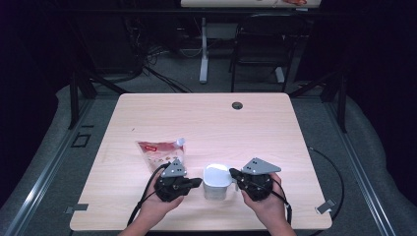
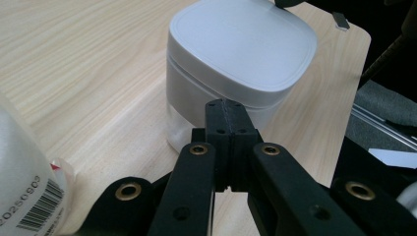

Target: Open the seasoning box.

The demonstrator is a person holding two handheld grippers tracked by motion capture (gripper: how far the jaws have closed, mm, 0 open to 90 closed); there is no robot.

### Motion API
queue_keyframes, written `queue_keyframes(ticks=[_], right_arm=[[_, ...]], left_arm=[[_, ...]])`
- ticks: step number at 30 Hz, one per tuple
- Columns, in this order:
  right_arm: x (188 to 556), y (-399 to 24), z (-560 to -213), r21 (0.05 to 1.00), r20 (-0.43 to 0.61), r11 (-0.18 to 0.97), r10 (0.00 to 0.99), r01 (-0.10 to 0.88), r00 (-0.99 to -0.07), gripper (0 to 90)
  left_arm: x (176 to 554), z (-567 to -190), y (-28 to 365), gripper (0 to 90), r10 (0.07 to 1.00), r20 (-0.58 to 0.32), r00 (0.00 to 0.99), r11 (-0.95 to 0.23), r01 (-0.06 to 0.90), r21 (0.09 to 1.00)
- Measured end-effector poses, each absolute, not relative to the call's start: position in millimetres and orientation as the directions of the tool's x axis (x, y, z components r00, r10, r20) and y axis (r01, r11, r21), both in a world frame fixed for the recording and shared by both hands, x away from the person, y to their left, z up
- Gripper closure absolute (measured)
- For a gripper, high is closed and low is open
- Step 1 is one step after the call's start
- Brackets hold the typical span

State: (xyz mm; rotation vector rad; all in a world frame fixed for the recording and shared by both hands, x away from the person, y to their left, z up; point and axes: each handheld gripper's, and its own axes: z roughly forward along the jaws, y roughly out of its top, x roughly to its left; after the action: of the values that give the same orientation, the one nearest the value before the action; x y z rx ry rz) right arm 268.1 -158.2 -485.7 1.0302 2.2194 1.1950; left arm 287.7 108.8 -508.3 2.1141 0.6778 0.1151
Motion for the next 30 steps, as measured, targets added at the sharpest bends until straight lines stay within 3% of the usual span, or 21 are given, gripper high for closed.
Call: queue_keyframes(ticks=[18,24,30], right_arm=[[265,-159,-486,0.838,-0.017,0.359,0.770,0.411,-0.638,90.0],[260,-158,-483,0.846,-0.024,0.358,0.765,0.394,-0.643,82.4],[252,-156,-482,0.845,-0.040,0.380,0.746,0.376,-0.664,65.3]], left_arm=[[287,-504,107,90.0,0.503,-0.168,0.848,-0.445,0.421,0.790],[286,-501,104,90.0,0.499,-0.164,0.851,-0.449,0.416,0.791],[287,-497,102,90.0,0.494,-0.159,0.855,-0.448,0.407,0.796]])
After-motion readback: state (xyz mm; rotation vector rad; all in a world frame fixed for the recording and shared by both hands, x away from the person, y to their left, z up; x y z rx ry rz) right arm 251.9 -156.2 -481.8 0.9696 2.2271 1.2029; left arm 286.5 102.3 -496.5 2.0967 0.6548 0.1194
